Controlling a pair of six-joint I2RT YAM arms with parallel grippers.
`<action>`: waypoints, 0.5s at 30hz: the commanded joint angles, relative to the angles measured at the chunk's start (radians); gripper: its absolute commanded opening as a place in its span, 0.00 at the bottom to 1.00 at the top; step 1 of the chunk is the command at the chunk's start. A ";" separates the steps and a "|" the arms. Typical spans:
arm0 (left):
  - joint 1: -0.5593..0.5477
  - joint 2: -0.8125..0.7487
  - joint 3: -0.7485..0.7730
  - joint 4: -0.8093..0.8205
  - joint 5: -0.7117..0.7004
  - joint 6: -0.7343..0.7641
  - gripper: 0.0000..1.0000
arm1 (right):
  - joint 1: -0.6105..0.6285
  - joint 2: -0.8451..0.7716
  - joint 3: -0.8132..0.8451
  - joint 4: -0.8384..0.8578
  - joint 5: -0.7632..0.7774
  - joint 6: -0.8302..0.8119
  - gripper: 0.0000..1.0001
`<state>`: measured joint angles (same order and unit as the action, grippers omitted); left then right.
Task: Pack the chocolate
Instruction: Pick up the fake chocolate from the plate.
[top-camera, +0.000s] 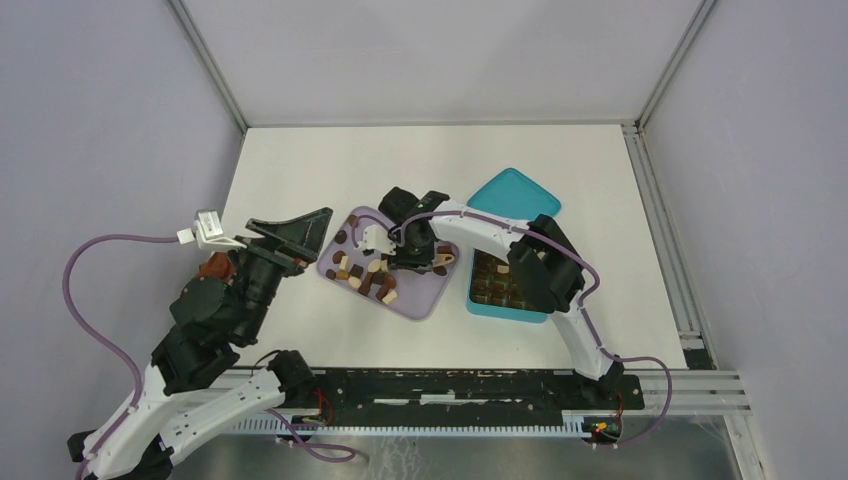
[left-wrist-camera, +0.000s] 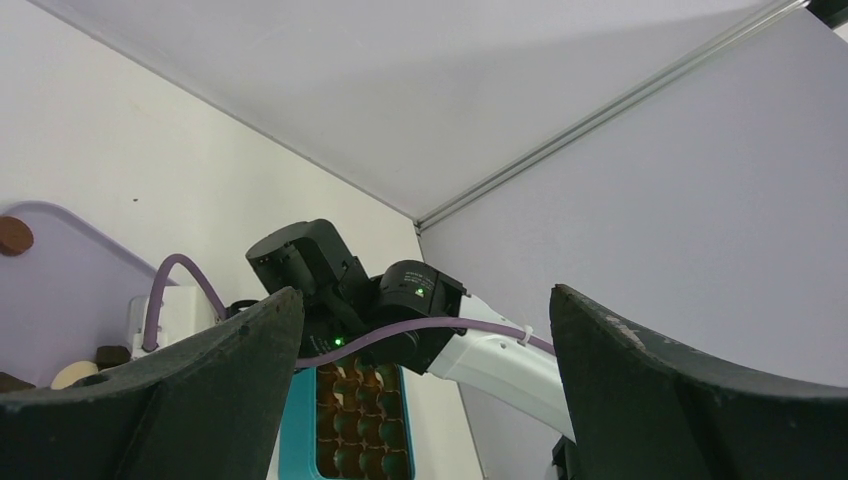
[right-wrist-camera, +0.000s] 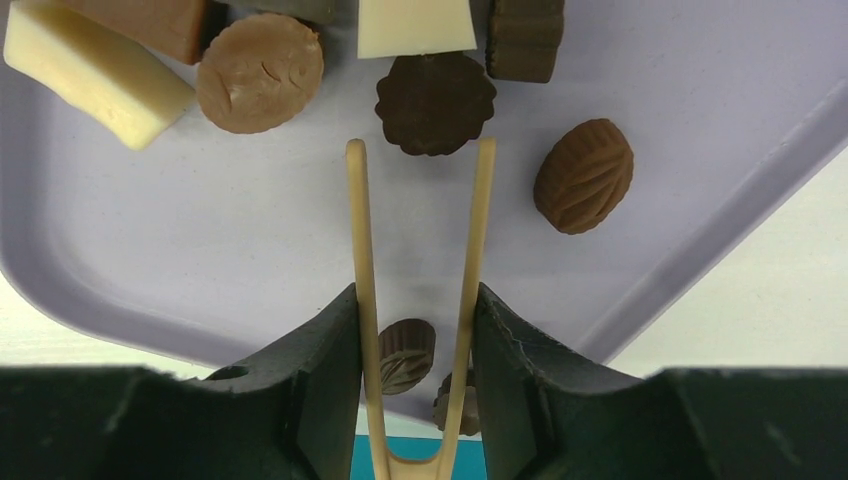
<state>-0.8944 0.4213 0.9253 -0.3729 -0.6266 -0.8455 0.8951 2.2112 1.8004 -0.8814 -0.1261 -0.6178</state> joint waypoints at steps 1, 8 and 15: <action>-0.003 0.017 -0.009 0.020 -0.015 -0.013 0.97 | 0.002 0.020 0.067 -0.005 0.013 0.005 0.47; -0.003 0.024 -0.009 0.026 -0.010 -0.015 0.97 | 0.003 0.047 0.090 -0.013 0.002 0.007 0.48; -0.003 0.025 -0.013 0.035 -0.011 -0.017 0.97 | 0.005 0.057 0.106 -0.014 0.001 0.008 0.49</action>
<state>-0.8944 0.4362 0.9150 -0.3717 -0.6262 -0.8459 0.8951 2.2620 1.8565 -0.8909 -0.1295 -0.6170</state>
